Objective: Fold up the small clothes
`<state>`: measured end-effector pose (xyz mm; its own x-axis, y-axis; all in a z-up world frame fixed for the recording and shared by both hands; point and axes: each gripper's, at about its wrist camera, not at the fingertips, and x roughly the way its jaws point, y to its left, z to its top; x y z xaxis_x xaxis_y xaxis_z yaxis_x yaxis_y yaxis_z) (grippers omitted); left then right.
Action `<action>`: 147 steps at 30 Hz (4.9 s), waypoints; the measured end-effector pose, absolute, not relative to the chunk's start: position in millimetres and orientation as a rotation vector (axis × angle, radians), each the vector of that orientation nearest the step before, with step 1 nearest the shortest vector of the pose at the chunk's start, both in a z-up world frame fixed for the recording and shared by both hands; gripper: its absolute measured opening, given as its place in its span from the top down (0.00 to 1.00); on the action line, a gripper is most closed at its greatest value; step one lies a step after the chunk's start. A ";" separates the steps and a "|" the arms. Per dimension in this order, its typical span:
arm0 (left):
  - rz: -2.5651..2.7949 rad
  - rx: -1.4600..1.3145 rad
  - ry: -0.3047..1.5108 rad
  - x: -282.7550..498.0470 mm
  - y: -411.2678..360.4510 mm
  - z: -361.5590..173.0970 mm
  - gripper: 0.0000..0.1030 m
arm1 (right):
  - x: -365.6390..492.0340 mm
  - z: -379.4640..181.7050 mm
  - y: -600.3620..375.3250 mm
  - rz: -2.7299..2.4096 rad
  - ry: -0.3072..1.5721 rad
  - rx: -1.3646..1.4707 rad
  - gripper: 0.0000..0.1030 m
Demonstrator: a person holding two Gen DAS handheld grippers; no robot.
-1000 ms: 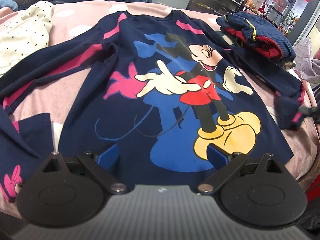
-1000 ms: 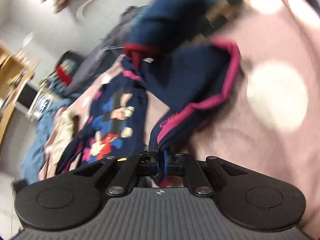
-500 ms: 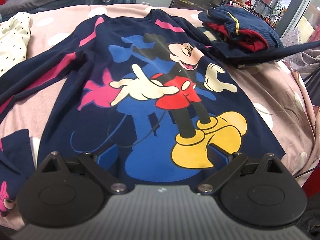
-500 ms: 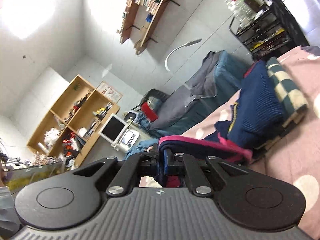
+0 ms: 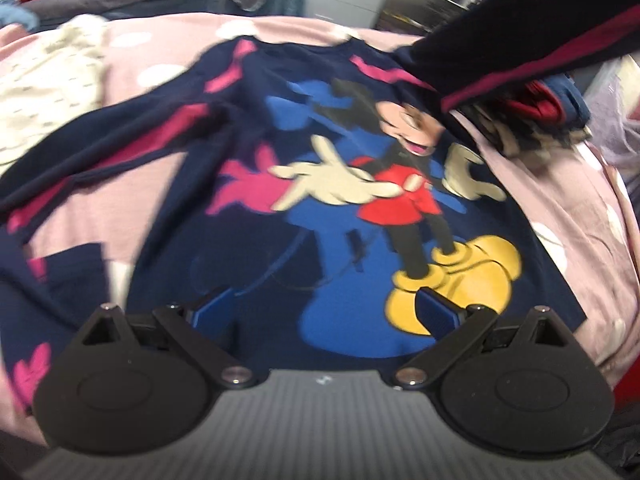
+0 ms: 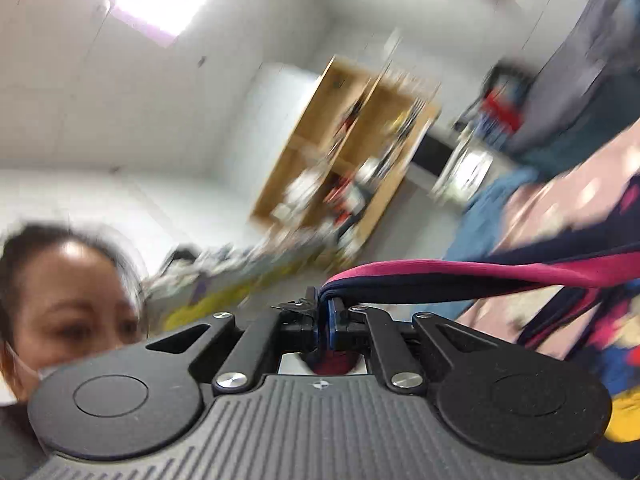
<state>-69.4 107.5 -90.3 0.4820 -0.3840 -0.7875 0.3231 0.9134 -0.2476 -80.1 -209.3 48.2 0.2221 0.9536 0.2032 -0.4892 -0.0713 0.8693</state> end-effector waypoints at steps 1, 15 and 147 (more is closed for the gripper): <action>-0.409 -0.076 0.976 -70.0 115.1 -89.9 0.04 | -77.1 32.7 -194.3 1.278 0.656 1.049 0.91; -0.229 -0.183 0.950 -76.8 190.8 -82.8 0.04 | -61.6 -79.9 -113.2 1.001 1.001 0.789 0.91; -0.518 -0.048 1.120 -123.6 145.8 -113.9 0.96 | -94.4 -97.9 -83.8 0.860 0.803 -0.170 0.39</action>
